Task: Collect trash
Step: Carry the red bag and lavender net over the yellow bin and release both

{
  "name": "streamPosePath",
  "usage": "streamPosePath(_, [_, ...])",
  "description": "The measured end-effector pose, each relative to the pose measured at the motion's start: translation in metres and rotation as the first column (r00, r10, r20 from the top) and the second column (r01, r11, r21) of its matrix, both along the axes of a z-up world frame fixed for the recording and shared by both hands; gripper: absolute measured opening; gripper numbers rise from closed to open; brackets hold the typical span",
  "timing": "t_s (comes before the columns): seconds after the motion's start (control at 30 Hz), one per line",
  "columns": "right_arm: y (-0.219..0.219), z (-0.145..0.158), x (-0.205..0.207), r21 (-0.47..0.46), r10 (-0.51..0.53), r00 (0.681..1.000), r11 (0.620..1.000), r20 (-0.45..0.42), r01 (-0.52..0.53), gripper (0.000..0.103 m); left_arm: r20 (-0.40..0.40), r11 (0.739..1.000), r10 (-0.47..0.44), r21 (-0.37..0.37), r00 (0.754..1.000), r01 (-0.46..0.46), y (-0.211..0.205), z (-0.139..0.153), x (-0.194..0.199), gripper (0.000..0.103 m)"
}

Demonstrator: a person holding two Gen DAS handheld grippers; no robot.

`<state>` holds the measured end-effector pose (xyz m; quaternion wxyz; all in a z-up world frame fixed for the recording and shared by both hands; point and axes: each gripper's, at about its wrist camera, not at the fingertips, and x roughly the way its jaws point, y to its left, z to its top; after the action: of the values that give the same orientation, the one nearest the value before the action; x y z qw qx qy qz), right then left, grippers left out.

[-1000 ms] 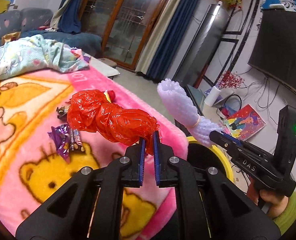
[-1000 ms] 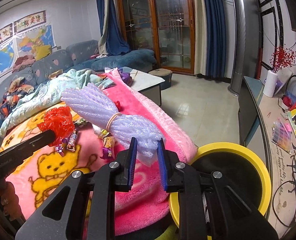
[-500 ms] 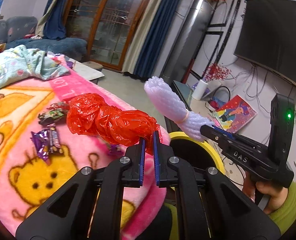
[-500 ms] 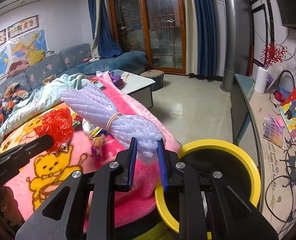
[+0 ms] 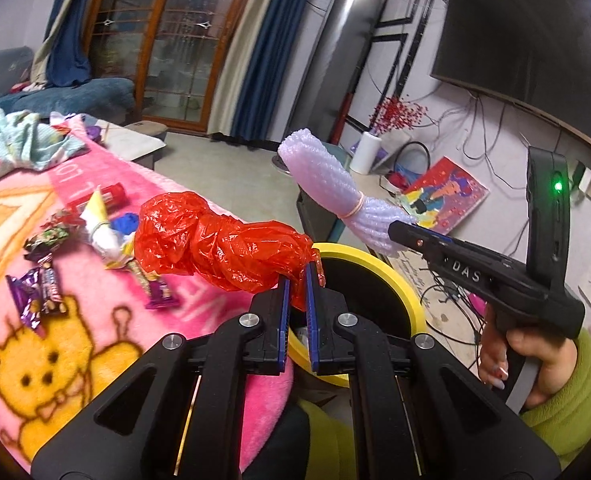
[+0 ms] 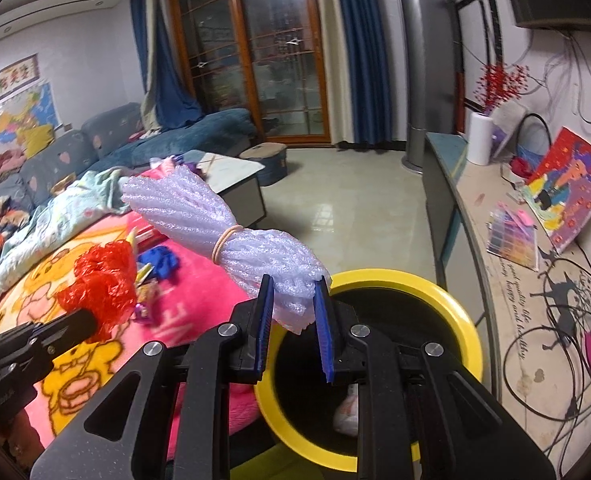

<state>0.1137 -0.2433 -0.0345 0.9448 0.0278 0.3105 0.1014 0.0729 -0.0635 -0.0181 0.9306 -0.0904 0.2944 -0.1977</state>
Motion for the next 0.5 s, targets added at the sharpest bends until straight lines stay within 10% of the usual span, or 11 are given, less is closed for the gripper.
streamPosePath(0.5, [-0.068,-0.011,0.004,0.067,-0.174,0.984,0.982,-0.048,0.177,0.02,-0.013,0.99,-0.129,0.051,0.992,0.129,-0.047,-0.005,0.009,0.004])
